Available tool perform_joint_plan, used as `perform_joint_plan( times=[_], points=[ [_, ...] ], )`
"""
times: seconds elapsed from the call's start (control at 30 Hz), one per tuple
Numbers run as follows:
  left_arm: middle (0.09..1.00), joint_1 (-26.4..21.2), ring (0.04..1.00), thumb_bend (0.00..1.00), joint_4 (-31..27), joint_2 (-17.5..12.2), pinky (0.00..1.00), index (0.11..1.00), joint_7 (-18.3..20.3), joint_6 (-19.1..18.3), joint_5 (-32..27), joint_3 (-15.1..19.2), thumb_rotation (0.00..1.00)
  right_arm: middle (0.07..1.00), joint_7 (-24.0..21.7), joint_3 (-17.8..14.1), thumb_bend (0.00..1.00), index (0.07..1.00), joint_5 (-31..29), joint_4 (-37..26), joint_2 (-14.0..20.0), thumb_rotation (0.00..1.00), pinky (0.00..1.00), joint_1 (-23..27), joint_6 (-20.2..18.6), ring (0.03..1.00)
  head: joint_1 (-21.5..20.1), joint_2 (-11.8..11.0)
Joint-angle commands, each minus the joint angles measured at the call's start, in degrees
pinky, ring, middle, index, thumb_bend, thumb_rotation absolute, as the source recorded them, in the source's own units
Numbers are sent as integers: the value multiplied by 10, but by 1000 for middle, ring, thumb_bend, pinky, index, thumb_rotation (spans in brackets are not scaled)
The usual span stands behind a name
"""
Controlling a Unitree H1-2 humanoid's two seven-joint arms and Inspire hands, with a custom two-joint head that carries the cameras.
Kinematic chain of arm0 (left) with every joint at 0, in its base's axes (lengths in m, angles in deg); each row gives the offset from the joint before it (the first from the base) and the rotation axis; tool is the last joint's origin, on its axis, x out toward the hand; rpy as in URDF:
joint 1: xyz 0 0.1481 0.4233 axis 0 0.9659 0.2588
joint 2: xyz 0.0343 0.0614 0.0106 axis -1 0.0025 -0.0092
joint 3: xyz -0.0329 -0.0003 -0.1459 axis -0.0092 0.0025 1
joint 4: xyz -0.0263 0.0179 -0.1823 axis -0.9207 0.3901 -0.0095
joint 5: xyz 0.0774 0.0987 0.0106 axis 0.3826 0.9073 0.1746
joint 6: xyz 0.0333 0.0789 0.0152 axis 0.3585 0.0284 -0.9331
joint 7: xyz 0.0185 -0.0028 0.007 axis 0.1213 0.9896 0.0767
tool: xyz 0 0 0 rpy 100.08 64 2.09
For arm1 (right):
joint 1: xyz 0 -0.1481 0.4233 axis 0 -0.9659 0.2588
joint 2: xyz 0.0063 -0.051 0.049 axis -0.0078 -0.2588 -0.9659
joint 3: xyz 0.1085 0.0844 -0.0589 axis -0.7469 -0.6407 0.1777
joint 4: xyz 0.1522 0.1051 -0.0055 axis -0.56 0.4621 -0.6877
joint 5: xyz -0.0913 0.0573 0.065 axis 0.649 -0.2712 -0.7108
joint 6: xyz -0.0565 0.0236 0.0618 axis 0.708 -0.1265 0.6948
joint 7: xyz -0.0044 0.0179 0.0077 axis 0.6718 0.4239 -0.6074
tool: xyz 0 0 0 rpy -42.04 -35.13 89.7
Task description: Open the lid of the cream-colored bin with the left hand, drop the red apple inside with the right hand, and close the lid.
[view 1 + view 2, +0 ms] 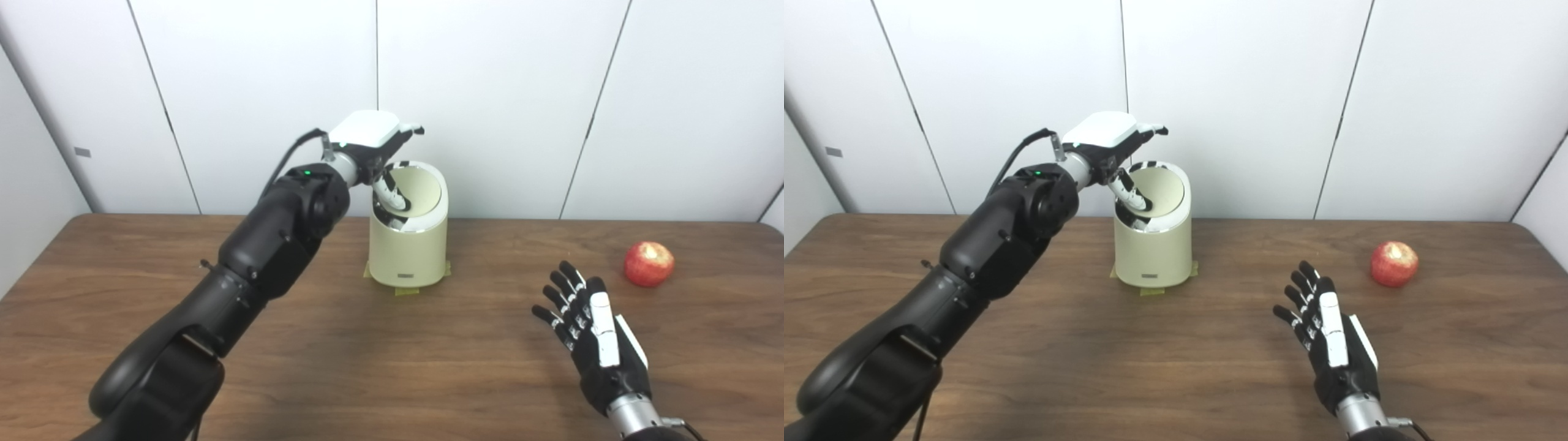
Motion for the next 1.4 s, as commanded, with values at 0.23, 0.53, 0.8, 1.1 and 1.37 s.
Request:
perform_joint_plan(
  times=[0.23,0.53,0.8,1.1,1.37],
  points=[
    [816,2,803,762,-148,7,741,831,-61,-18,-152,173,128,964,-1,-5,587,965,-2,-24,6,975,829,19,16,950,-1,3],
    [831,106,820,515,-234,64,726,791,-122,-39,-276,261,292,959,-2,-3,572,948,-3,-30,10,989,833,18,11,945,2,5],
    [830,229,800,414,-296,79,768,848,-140,-9,-310,254,518,945,2,-5,613,930,4,-31,8,869,844,15,26,934,-3,8],
    [912,351,892,467,-346,77,846,929,-156,3,-347,262,781,935,4,-13,652,907,5,-25,5,716,861,15,57,929,-11,11],
    [936,424,904,457,-363,53,856,949,-161,14,-348,268,889,915,25,-24,596,892,27,-12,5,395,856,22,96,907,-42,13]
  ],
)
